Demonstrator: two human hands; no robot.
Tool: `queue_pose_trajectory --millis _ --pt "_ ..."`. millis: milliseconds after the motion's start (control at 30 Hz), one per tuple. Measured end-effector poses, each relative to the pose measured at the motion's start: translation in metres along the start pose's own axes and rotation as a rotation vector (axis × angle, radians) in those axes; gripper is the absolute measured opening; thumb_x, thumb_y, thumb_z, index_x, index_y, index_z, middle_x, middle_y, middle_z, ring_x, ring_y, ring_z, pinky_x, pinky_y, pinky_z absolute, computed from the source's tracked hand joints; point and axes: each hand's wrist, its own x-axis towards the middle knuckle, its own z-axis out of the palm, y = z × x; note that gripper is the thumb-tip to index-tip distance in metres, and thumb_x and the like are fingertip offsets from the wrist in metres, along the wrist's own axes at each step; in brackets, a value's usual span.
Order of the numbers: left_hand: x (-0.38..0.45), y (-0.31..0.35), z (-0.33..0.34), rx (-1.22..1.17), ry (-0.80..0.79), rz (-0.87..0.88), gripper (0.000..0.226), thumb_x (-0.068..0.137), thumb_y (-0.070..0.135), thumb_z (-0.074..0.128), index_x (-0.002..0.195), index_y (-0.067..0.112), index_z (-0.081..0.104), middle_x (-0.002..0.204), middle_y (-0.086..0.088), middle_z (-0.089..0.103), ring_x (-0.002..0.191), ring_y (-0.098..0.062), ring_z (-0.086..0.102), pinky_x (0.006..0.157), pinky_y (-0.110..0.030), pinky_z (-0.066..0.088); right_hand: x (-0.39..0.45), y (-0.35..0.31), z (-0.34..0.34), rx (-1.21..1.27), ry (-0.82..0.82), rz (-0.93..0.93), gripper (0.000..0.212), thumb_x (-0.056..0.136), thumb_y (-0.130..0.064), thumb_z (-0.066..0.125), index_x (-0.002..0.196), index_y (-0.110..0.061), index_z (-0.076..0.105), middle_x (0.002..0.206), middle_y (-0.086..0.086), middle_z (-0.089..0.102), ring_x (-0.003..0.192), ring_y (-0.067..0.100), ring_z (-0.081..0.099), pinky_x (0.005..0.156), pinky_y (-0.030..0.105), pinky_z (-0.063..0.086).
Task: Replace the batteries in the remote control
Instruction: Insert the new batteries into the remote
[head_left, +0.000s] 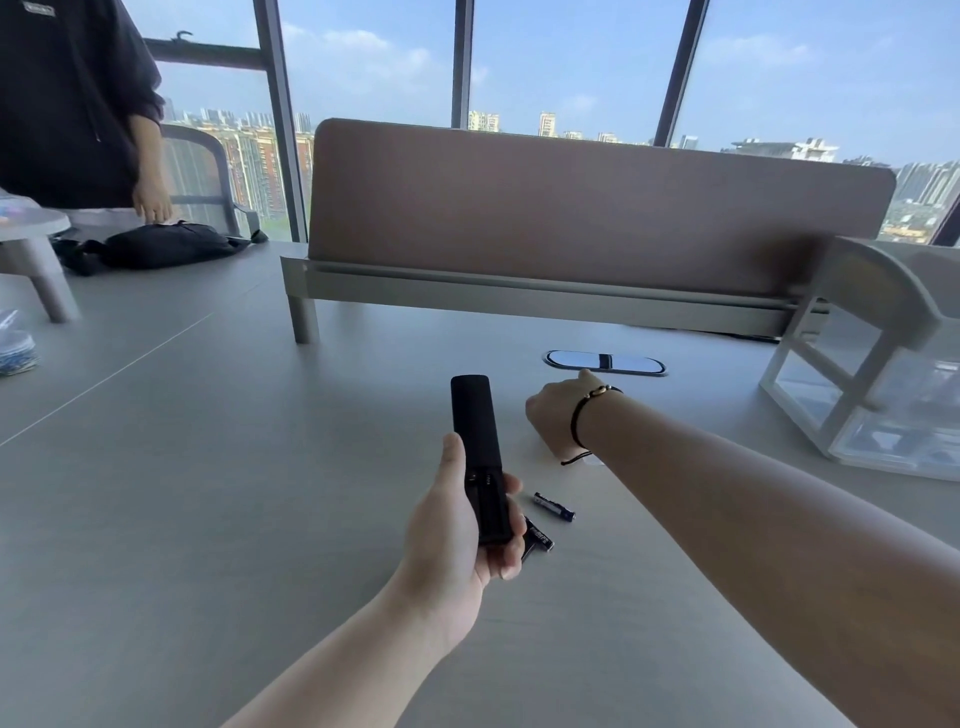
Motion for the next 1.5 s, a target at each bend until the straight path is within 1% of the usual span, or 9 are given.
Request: queue_pose_trajectory --millis 167,300,400,533,733,933,1200,1367,1500 --pt "0.0 0.0 0.0 0.009 0.01 0.01 0.066 0.089 0.066 0.043 0.076 0.004 0.063 0.052 -0.01 0.05 0.044 -0.021 0.04 0.044 -0.026 0.028 -0.005 -0.002 -0.005 -0.047 0.039 -0.067 0.015 0.07 -0.001 0.059 0.081 -0.011 0.056 0.071 0.003 0.052 0.074 0.026 0.059 0.088 0.041 0.049" --pt "-0.001 -0.001 0.001 0.03 0.001 0.025 0.066 0.09 0.066 0.042 0.077 0.004 0.063 0.052 -0.01 0.051 0.043 -0.021 0.04 0.046 -0.028 0.027 -0.011 -0.015 -0.006 -0.142 0.118 -0.12 0.01 0.08 -0.003 0.061 0.082 -0.012 0.057 0.084 0.002 0.053 0.081 0.028 0.061 0.068 0.031 0.047" --pt "-0.002 -0.001 0.001 0.04 0.005 0.038 0.066 0.09 0.065 0.042 0.079 0.003 0.063 0.051 -0.011 0.051 0.042 -0.022 0.04 0.046 -0.028 0.027 -0.013 -0.027 -0.004 -0.201 0.15 -0.171 0.013 0.088 -0.001 0.054 0.091 -0.012 0.06 0.087 0.004 0.053 0.094 0.028 0.064 0.067 0.032 0.043" --pt "-0.002 -0.001 0.003 0.05 0.005 0.04 0.066 0.09 0.065 0.042 0.081 0.003 0.062 0.052 -0.012 0.05 0.042 -0.022 0.039 0.044 -0.027 0.028 -0.014 -0.03 -0.004 -0.18 0.155 -0.197 0.016 0.089 0.001 0.051 0.091 -0.008 0.064 0.095 0.007 0.065 0.083 0.028 0.062 0.065 0.032 0.045" --pt "-0.002 -0.002 0.001 0.045 -0.001 0.048 0.067 0.089 0.066 0.043 0.087 0.002 0.062 0.055 -0.014 0.05 0.043 -0.022 0.038 0.042 -0.026 0.028 -0.018 -0.024 -0.002 -0.127 0.207 -0.26 0.037 0.091 0.001 0.043 0.057 -0.012 0.034 0.062 0.001 0.039 0.071 0.027 0.051 0.064 0.033 0.044" --pt "0.0 -0.001 0.0 0.049 -0.012 0.054 0.067 0.089 0.067 0.04 0.08 0.004 0.061 0.054 -0.013 0.05 0.043 -0.022 0.039 0.043 -0.027 0.028 -0.015 -0.02 0.011 0.076 0.273 -0.141 0.017 0.093 -0.022 0.058 0.082 -0.009 0.06 0.096 0.015 0.067 0.088 0.034 0.066 0.064 0.031 0.044" --pt "0.001 -0.002 -0.001 0.042 -0.01 0.052 0.068 0.089 0.068 0.039 0.08 0.005 0.061 0.055 -0.013 0.049 0.043 -0.022 0.039 0.04 -0.025 0.029 -0.015 -0.019 0.016 0.285 0.266 -0.062 0.008 0.087 -0.014 0.063 0.088 -0.006 0.065 0.087 0.01 0.065 0.083 0.032 0.064 0.06 0.03 0.047" --pt "0.002 -0.001 -0.002 0.036 -0.009 0.055 0.068 0.089 0.068 0.039 0.081 0.004 0.062 0.054 -0.012 0.05 0.042 -0.021 0.039 0.04 -0.025 0.03 -0.023 -0.008 0.018 0.506 0.219 -0.013 0.025 0.077 -0.019 0.073 0.098 -0.006 0.072 0.099 0.011 0.072 0.088 0.029 0.068 0.072 0.036 0.058" --pt "0.002 -0.001 -0.003 0.051 -0.01 0.064 0.064 0.09 0.065 0.043 0.083 0.005 0.062 0.055 -0.011 0.051 0.043 -0.022 0.04 0.041 -0.026 0.03 -0.051 -0.003 0.014 0.891 0.298 0.103 0.005 0.073 -0.015 0.071 0.068 -0.015 0.072 0.064 -0.001 0.061 0.055 0.009 0.05 0.042 0.016 0.039"
